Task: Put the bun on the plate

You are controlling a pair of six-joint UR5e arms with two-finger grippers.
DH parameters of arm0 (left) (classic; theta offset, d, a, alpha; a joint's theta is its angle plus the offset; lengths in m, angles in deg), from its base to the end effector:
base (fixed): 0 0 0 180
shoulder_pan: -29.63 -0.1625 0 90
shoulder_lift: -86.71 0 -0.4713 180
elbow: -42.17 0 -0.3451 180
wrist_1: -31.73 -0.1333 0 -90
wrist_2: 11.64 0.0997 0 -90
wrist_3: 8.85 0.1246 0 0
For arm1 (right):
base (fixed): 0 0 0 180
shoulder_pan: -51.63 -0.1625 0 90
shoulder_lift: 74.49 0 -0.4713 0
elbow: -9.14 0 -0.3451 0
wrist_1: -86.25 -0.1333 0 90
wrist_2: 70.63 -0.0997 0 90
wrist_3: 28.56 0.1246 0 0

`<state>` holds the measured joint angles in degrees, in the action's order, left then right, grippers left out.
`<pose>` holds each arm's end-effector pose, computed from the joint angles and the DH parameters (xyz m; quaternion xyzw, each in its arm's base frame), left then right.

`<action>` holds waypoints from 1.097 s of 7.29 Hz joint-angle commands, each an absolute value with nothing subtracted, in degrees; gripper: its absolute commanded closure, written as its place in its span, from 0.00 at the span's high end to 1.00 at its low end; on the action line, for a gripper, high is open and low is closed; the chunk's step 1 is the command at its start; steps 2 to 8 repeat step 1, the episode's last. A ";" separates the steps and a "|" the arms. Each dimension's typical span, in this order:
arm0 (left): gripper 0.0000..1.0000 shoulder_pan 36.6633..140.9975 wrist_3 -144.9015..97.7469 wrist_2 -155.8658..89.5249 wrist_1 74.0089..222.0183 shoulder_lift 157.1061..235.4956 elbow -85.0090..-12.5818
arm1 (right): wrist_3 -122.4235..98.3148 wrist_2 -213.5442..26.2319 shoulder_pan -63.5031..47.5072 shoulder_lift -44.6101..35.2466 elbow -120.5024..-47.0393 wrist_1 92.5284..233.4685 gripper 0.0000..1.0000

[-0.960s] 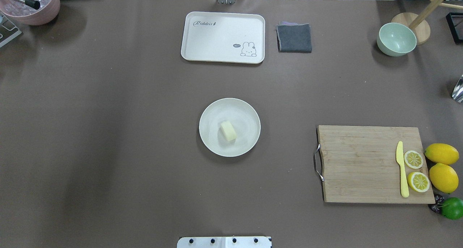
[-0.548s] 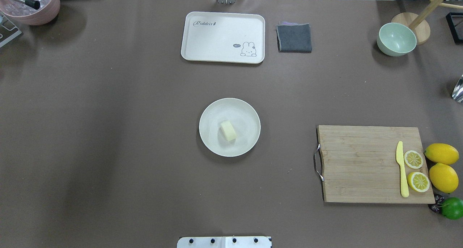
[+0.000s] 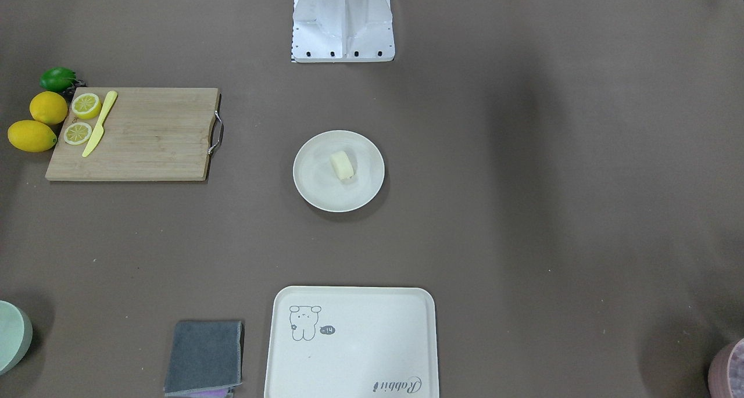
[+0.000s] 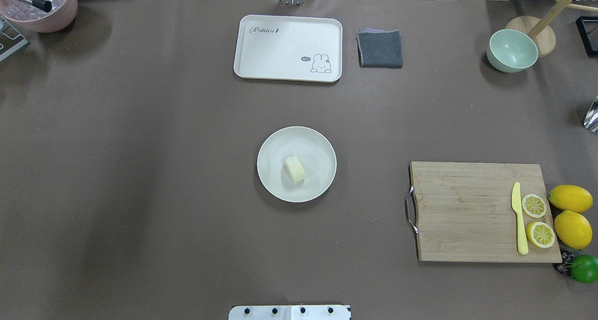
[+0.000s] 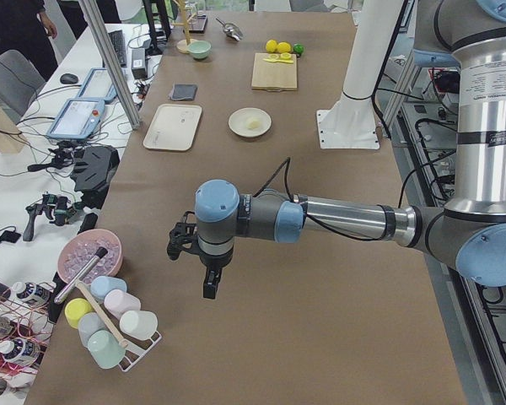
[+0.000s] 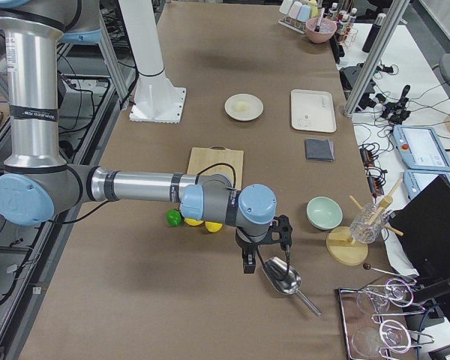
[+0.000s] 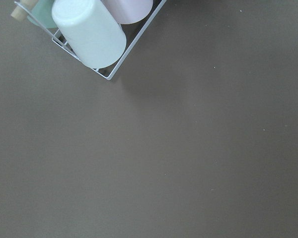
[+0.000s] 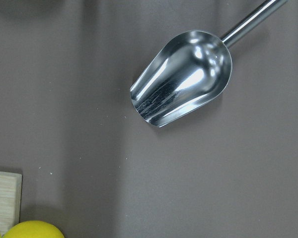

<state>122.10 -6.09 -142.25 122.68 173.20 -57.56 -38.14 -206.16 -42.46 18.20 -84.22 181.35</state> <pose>-0.0705 -0.4223 0.6769 0.0744 0.3433 0.0241 0.9360 0.0739 -0.4114 0.7240 0.0106 -0.3882 -0.0292 0.9211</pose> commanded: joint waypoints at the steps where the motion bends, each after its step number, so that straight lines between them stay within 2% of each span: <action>1: 0.98 122.01 -6.04 -142.24 123.05 173.10 -57.41 | -38.14 -206.25 -42.76 18.41 -84.38 181.35 1.00; 8: 0.98 122.01 -6.04 -142.24 123.05 173.10 -57.41 | -38.14 -206.25 -42.76 18.41 -84.38 181.35 1.00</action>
